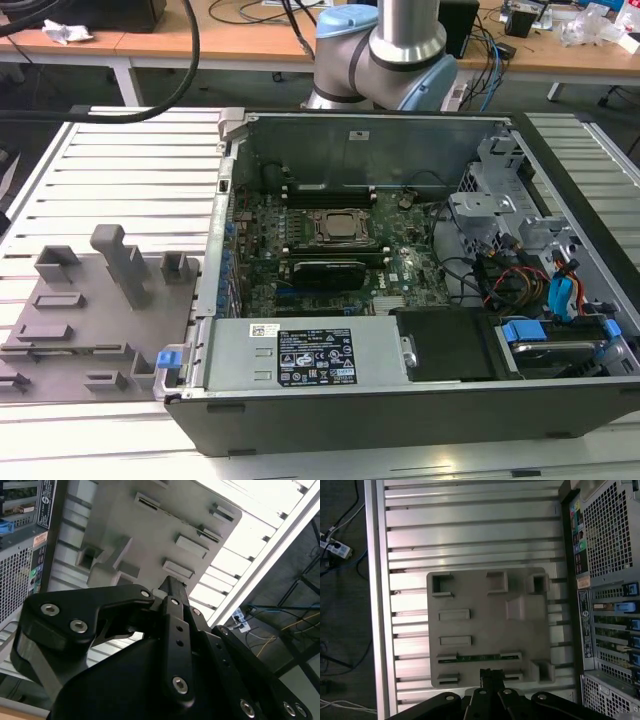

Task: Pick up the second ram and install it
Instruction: 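Reach for the second ram, then pick up the second ram and move it above second insertion slot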

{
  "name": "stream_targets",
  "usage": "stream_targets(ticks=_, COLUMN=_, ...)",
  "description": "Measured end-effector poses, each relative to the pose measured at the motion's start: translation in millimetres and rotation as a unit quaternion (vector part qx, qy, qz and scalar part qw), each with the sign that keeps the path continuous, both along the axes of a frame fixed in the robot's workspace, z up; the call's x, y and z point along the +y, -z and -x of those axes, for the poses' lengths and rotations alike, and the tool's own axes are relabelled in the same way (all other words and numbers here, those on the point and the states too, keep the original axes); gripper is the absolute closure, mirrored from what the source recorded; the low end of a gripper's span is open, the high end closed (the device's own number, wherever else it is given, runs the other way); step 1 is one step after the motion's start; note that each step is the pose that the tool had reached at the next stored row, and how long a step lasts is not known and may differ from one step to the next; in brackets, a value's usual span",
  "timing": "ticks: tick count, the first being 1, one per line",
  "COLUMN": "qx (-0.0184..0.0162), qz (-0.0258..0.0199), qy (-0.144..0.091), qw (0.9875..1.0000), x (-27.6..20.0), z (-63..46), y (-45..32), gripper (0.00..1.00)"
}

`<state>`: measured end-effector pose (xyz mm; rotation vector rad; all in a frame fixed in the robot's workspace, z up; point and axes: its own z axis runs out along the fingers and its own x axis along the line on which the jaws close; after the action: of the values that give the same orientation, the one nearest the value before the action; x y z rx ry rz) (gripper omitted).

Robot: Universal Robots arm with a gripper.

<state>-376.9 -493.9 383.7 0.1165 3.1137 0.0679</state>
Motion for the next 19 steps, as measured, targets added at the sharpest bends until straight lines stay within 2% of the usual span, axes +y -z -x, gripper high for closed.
stream_targets(ticks=2, qx=0.0, qz=0.0, qy=0.0, qw=1.0, x=-7.4, z=0.6, y=0.3, gripper=0.89)
stream_targets(ticks=3, qx=0.0, qz=0.0, qy=0.0, qw=1.0, x=-9.1, z=0.7, y=0.4, gripper=0.89)
stream_targets(ticks=19, qx=0.0, qz=0.0005, qy=-0.002, qw=1.0, x=-9.2, z=0.6, y=0.4, gripper=0.89)
